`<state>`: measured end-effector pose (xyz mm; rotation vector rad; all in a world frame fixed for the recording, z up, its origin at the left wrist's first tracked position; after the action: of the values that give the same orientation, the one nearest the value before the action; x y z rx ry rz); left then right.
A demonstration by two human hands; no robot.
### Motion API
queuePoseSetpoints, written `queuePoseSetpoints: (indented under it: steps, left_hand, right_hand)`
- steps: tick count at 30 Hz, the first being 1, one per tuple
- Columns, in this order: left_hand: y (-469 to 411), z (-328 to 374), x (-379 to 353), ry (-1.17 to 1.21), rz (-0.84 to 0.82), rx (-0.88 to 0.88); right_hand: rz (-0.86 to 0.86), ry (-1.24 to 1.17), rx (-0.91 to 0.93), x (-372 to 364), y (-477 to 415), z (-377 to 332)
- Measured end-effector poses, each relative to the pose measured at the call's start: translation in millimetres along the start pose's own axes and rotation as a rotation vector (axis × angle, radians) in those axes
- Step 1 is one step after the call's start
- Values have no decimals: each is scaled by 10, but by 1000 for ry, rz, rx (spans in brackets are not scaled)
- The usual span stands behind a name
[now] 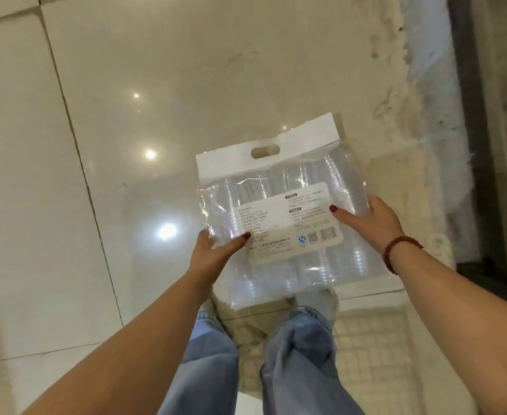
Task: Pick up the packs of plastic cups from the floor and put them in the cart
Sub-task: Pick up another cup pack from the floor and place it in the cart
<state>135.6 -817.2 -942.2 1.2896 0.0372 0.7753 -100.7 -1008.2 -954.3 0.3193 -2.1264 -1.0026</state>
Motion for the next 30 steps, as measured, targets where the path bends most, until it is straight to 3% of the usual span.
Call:
queuePoseSetpoints:
  steps: [12, 20, 30]
  left_hand:
    - [281, 335, 60, 60, 14, -38]
    - [1263, 1385, 582, 33, -24, -296]
    - [3250, 2631, 1528, 41, -141, -666]
  right_hand:
    - [5, -147, -21, 273, 250, -341]
    - [25, -359, 35, 1143, 1265, -1033]
    - [100, -708, 153, 2355, 3377, -1888]
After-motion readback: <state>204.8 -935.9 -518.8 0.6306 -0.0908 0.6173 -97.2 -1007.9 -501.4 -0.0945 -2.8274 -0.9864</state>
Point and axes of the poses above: each hand's wrist, its own y-axis away from the middle knuckle, its own x-axis out of the back of the hand, z = x × y, the point moved 4 cm from there along -y, towards the middle knuckle, and after that the axes turned 11 degrees about z, right-handed, at the moved point
